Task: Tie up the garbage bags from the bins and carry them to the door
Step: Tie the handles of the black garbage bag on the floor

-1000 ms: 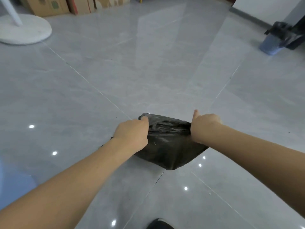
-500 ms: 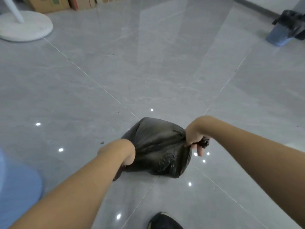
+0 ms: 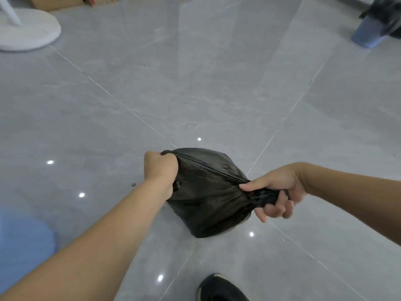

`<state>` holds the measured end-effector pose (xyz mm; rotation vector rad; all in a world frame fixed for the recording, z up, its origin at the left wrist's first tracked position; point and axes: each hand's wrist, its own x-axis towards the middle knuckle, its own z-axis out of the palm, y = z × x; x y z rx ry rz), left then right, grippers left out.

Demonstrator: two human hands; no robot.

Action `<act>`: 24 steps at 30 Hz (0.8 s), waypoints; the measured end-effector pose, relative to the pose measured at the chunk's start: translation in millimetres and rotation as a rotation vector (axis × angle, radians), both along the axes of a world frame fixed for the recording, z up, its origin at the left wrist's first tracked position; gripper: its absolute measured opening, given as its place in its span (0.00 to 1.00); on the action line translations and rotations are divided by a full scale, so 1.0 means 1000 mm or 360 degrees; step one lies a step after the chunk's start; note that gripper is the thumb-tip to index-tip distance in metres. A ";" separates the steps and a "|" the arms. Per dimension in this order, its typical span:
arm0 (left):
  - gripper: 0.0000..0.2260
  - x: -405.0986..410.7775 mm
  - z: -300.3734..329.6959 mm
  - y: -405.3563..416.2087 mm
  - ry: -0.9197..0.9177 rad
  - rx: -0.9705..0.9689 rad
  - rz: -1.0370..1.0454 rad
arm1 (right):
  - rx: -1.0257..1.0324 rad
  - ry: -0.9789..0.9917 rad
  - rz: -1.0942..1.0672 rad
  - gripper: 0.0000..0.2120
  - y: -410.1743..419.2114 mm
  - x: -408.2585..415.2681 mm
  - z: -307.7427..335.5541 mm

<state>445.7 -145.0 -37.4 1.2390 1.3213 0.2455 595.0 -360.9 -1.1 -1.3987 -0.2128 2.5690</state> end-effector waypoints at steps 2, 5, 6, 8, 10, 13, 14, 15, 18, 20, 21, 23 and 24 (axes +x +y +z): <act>0.14 0.001 -0.001 0.006 -0.0069 -0.0140 0.0106 | 0.0158 0.0368 -0.0421 0.27 -0.006 -0.015 -0.011; 0.06 -0.007 0.002 0.015 -0.0050 0.0286 -0.0073 | 0.0456 0.0762 -0.1275 0.17 -0.002 -0.034 -0.020; 0.06 -0.015 0.002 0.016 0.0034 0.0584 -0.0269 | 0.0597 0.0781 -0.1534 0.17 0.003 -0.037 -0.020; 0.06 -0.032 -0.001 0.013 0.0200 0.1091 -0.0732 | 0.0823 0.0652 -0.2012 0.19 0.016 -0.041 -0.018; 0.08 -0.041 -0.007 0.002 0.0361 0.1339 -0.1181 | 0.0947 0.0475 -0.2377 0.20 0.029 -0.041 -0.015; 0.10 -0.040 -0.010 -0.019 0.0501 0.1486 -0.1670 | 0.0975 0.0256 -0.2617 0.20 0.047 -0.034 -0.009; 0.10 -0.040 -0.009 -0.025 0.0501 0.1538 -0.1770 | 0.0954 0.0187 -0.2649 0.20 0.052 -0.030 -0.006; 0.11 -0.040 -0.009 -0.030 0.0482 0.1583 -0.1850 | 0.0927 0.0131 -0.2680 0.20 0.057 -0.026 -0.003; 0.11 -0.043 -0.001 -0.039 0.0464 0.1728 -0.2070 | 0.0866 0.0049 -0.2790 0.18 0.063 -0.016 0.003; 0.10 -0.046 0.009 -0.043 0.0498 0.1785 -0.2204 | 0.0853 0.0046 -0.2837 0.15 0.067 -0.016 0.003; 0.11 -0.048 0.013 -0.045 0.0495 0.1795 -0.2280 | 0.0854 0.0069 -0.2835 0.15 0.069 -0.018 0.002; 0.14 -0.054 0.020 -0.049 0.0449 0.1826 -0.2424 | 0.0862 0.0113 -0.2776 0.15 0.073 -0.024 -0.003; 0.15 -0.058 0.024 -0.050 0.0432 0.1858 -0.2471 | 0.0856 0.0111 -0.2731 0.15 0.075 -0.028 -0.006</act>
